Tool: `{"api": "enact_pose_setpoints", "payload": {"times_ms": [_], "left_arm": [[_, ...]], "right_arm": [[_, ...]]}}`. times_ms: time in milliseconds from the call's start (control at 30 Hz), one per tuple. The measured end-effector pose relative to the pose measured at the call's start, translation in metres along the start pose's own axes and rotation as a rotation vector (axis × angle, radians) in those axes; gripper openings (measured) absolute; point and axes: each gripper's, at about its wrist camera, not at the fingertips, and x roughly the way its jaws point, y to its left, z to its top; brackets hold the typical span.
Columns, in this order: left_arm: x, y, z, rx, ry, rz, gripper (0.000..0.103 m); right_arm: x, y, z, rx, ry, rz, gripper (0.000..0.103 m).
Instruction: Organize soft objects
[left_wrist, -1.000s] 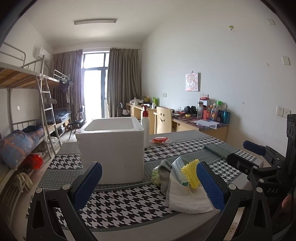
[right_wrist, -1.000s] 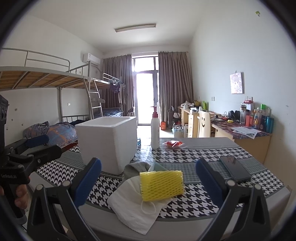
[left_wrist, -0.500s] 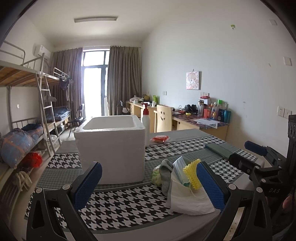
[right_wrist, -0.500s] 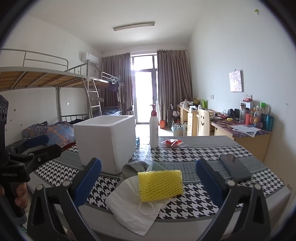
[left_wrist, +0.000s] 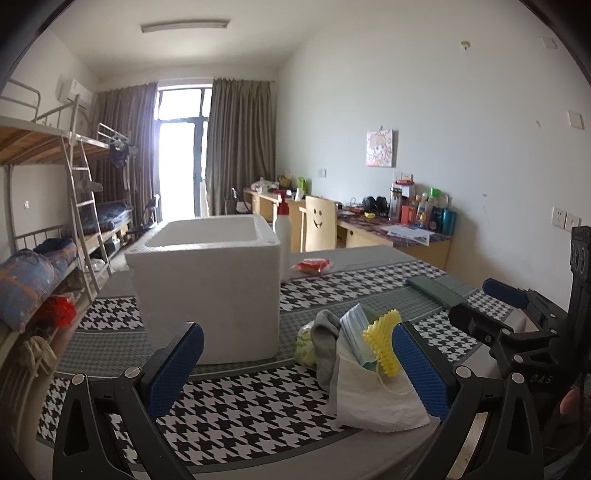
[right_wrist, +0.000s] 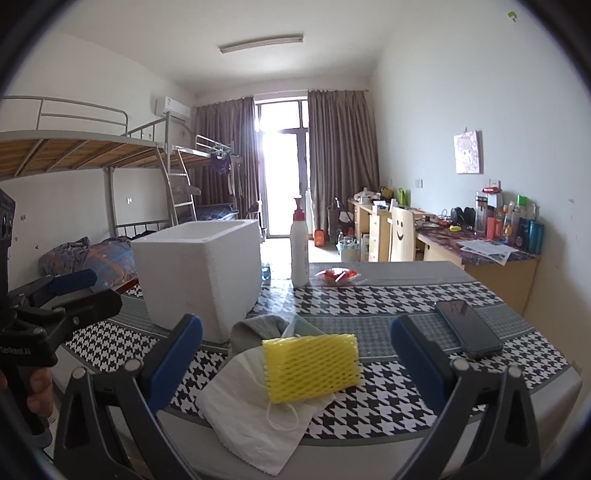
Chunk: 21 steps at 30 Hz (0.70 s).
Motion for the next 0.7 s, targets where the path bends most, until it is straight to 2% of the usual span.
{"api": "enact_pose_setpoints", "payload": {"times_ms": [700], "left_arm": [[0.045,-0.009,-0.012,0.039,0.147,-0.075,0.102]], "right_arm": [[0.030,-0.020,-0.009,0.039,0.124,-0.034,0.103]]}}
